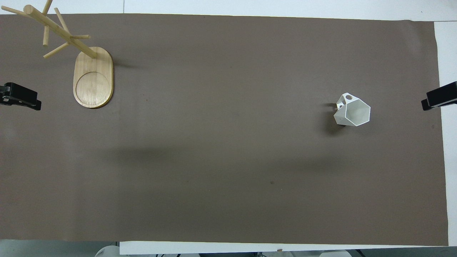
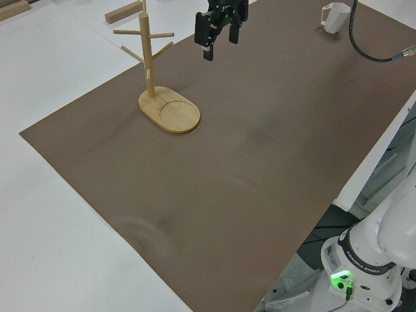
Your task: Hang cup on rack
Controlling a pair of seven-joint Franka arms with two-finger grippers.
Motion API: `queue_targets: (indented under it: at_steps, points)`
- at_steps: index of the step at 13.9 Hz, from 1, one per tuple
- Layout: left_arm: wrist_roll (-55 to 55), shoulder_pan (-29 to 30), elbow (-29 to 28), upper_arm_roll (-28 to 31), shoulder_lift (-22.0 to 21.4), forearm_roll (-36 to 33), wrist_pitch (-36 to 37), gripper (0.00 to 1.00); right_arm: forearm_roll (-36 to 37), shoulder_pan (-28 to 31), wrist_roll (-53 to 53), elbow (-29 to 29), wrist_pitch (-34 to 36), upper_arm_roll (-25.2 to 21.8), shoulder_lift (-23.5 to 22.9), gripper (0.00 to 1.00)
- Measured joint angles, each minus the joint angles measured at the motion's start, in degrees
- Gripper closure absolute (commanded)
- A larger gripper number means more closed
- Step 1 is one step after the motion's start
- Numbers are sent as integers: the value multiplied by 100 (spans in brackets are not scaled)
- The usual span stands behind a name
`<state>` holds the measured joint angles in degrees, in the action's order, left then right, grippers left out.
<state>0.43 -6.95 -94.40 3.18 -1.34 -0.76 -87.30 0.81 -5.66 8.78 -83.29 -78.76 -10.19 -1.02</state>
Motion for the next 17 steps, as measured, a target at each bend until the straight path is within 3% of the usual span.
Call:
queue_targets:
  at_steps: [8,11,13,17]
  points:
    - [0,0,0,0,0,0,0,0,-1,-15,377,-60,2,42,1,0]
    - [0,0,0,0,0,0,0,0,-2,124,2553,-193,-393,28,-12,0]
    - [0,0,0,0,0,0,0,0,-378,537,4273,-277,-599,14,-186,0]
    - [0,0,0,0,0,0,0,0,-1791,1464,7460,-25,-753,2,-1207,0]
